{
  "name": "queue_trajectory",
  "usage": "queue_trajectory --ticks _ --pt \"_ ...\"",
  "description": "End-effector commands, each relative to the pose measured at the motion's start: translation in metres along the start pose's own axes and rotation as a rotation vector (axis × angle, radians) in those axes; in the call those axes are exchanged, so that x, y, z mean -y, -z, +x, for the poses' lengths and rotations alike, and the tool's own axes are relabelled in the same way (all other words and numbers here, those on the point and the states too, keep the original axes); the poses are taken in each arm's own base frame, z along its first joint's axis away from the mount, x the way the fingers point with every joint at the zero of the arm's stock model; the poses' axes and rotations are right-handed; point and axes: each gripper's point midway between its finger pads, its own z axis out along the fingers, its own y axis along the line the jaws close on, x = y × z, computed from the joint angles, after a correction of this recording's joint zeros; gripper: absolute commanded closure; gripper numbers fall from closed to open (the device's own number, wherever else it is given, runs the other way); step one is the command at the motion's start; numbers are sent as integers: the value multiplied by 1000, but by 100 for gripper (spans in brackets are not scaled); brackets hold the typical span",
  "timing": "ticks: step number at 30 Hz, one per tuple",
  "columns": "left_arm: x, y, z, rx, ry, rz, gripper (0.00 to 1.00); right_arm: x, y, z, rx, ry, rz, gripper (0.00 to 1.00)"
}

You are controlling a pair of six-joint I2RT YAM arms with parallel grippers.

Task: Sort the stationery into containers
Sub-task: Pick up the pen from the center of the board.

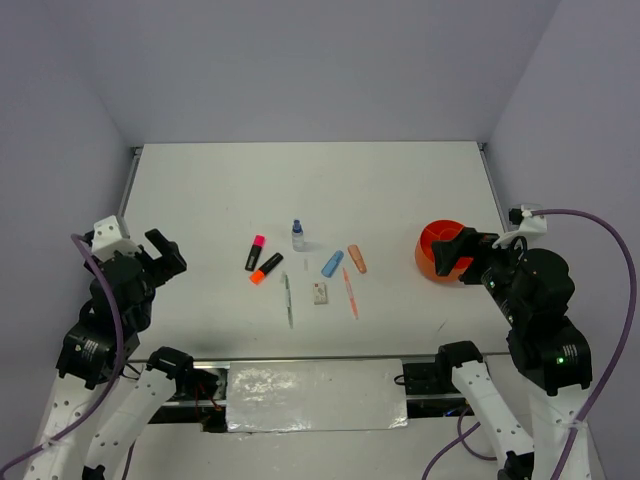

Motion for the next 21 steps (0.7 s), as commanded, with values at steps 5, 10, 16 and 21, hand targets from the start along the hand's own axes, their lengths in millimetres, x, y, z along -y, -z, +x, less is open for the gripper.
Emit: queue_trajectory --ticks 5,10,16,21 --pt "17 -6 -4 5 -28 67 1 -13 -1 -8 37 6 -73 0" --pt "18 -9 -1 -13 -40 66 1 -56 -29 16 -104 -58 -323 0" --pt "16 -8 0 -15 -37 57 1 -86 -80 64 -323 39 -206 0" --pt "20 -8 2 -17 -42 81 1 -101 -111 112 -435 119 -112 0"
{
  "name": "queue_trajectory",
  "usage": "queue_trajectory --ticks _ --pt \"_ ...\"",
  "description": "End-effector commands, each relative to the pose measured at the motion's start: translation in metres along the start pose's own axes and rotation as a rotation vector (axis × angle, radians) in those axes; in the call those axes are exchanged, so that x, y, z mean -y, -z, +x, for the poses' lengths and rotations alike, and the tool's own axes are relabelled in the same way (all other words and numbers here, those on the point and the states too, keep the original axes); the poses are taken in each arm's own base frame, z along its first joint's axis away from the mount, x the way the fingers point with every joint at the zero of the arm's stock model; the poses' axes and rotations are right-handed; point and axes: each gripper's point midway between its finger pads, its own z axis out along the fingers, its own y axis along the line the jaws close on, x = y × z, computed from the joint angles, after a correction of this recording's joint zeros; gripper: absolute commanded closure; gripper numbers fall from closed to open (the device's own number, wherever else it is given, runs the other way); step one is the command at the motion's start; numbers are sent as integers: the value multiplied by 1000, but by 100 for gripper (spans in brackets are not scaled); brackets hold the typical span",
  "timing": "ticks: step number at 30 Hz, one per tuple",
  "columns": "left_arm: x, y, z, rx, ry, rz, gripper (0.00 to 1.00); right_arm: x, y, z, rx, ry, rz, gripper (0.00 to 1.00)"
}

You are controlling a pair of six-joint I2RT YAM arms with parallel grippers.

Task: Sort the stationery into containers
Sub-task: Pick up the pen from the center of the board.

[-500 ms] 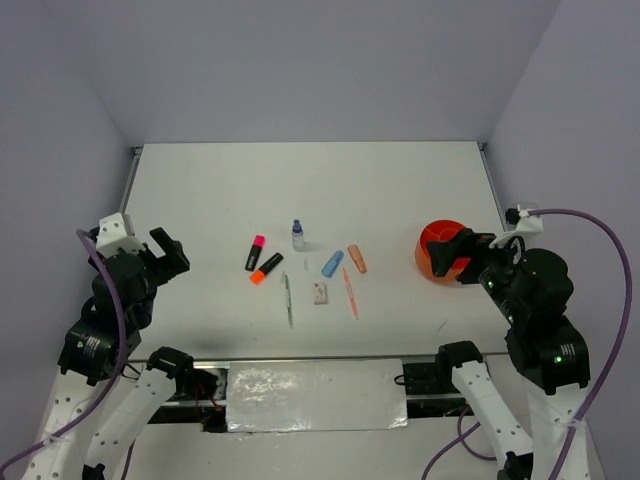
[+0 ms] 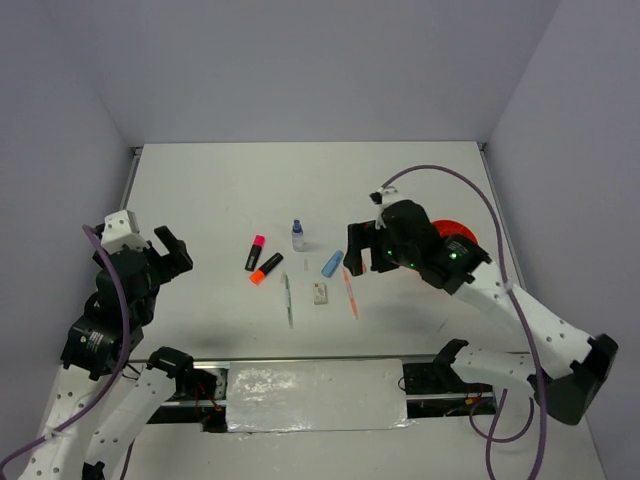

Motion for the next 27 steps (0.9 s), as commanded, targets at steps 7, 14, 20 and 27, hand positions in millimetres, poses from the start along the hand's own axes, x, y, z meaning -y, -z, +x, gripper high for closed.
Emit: queue_trajectory --ticks 7,14,20,27 --pt "13 -5 -2 1 -22 57 1 26 -98 50 -168 38 265 16" --pt "15 -6 0 -6 -27 62 1 34 -134 81 -262 54 291 36" --pt "16 -8 2 -20 -33 63 1 34 -152 113 -342 60 276 41" --pt "17 -9 4 -27 -36 65 1 39 -163 139 -406 60 277 46"
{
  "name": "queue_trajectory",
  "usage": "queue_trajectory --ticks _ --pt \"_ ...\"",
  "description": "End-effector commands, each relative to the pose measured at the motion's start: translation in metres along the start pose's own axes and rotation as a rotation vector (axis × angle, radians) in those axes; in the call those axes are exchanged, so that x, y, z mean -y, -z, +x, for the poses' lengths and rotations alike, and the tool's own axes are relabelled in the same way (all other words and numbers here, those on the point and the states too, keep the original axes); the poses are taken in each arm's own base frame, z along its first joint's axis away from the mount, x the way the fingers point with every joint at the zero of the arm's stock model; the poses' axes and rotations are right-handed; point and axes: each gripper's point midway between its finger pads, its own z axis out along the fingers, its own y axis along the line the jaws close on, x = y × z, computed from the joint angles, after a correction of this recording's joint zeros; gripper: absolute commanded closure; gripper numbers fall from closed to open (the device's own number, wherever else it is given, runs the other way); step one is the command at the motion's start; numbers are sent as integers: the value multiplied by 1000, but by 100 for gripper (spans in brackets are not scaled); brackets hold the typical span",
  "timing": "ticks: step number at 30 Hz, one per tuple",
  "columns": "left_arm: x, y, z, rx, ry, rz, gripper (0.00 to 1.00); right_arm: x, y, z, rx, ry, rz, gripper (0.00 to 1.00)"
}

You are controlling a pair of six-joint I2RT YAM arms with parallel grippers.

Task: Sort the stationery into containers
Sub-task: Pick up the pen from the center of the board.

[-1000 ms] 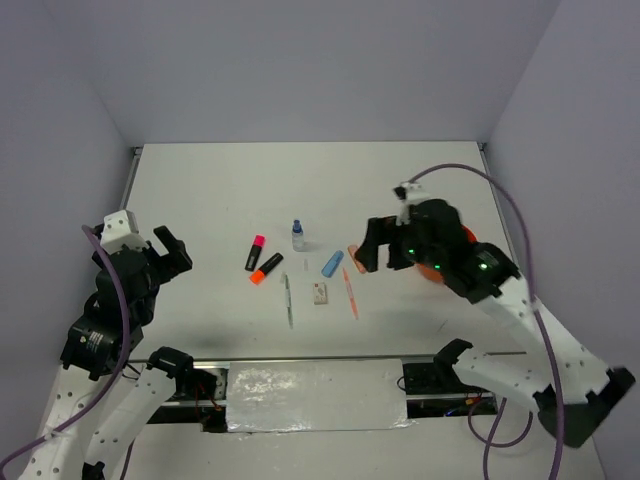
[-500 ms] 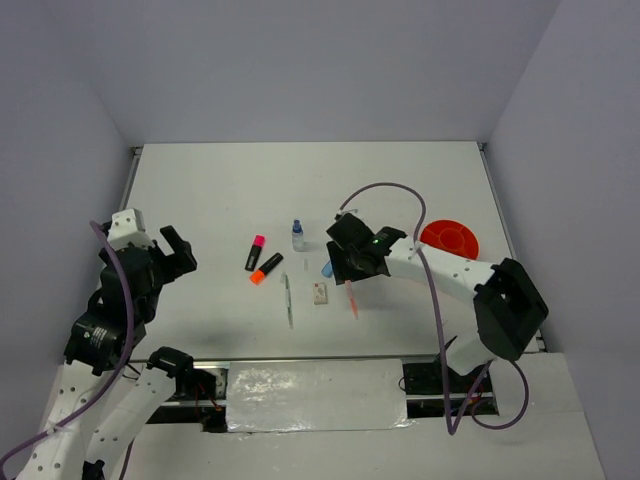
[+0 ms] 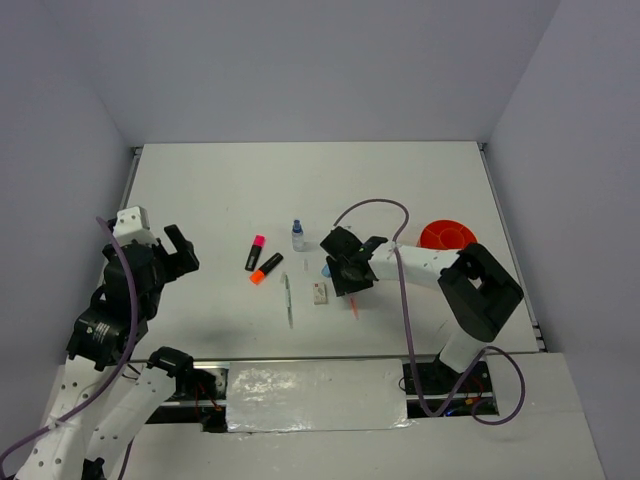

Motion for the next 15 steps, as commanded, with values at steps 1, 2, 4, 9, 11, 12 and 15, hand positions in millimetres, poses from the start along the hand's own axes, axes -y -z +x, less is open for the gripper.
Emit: queue_trajectory --ticks 1,2,4,9,11,12,15 --pt "7 -1 -9 31 4 28 1 -7 -7 -2 16 -8 -14 46" --pt "7 -2 -9 30 6 28 1 -5 -8 -1 15 -7 -6 50" --pt "7 -2 -8 27 5 26 1 -4 -12 3 1 -6 0 59" --pt "7 -1 -9 31 7 28 1 0 -17 18 -36 -13 10 90" --pt "7 -1 -9 32 5 27 1 2 -14 20 -32 -19 18 100" --pt "7 -2 -9 29 5 26 1 4 -14 23 -35 -27 24 100" --pt "7 -2 -8 27 3 26 1 6 1 20 -4 -50 16 100"
